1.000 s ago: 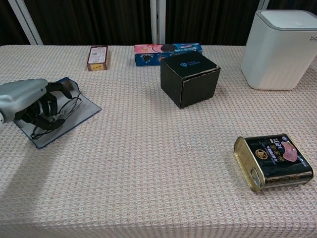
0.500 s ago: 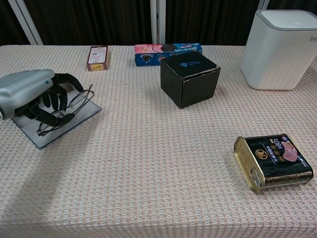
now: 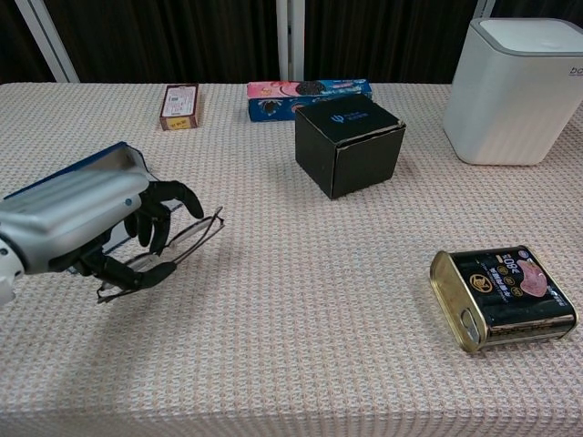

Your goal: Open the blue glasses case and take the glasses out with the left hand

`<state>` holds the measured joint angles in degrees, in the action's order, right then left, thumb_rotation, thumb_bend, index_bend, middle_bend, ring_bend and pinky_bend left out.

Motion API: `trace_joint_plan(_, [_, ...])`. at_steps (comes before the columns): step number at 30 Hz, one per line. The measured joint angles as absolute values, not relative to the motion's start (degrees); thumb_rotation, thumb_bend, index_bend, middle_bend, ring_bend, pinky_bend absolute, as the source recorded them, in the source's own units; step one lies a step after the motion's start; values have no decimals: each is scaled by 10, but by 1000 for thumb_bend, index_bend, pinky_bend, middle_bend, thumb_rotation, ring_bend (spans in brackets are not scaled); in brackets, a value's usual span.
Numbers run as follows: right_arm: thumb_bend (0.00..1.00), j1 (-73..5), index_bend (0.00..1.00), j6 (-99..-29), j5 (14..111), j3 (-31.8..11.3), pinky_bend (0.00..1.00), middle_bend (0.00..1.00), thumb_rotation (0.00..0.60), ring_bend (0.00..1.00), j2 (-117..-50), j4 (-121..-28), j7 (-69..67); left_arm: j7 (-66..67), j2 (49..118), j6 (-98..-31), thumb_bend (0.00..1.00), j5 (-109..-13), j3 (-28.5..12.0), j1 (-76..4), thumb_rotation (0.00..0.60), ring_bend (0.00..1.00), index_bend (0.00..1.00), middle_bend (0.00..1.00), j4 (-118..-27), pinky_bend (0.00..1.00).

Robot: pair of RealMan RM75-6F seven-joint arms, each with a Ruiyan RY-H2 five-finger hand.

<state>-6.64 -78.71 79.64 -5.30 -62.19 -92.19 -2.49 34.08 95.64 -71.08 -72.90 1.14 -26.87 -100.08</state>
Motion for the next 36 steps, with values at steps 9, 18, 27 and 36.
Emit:
trace_joint_plan(9, [243, -67, 0, -787, 793, -55, 0, 0, 600, 0, -622, -921, -25, 315, 970, -682, 353, -749, 19, -274, 600, 386, 217, 457, -969, 409])
trace_joint_plan(18, [243, -66, 0, -787, 793, -55, 0, 0, 600, 0, -622, -921, -23, 299, 957, -667, 325, -755, 20, -274, 600, 157, 82, 158, -972, 300])
trace_joint_plan(27, [240, -64, 0, -796, 796, -57, 0, 0, 600, 0, -619, -926, -21, 283, 922, -708, 317, -786, 3, -265, 600, 123, 101, 156, -1007, 262])
trace_joint_plan(36, [227, -59, 0, -820, 810, -58, 0, 0, 600, 0, -622, -923, -17, 183, 805, -809, 302, -859, -43, -245, 600, 0, 154, 70, -981, 113])
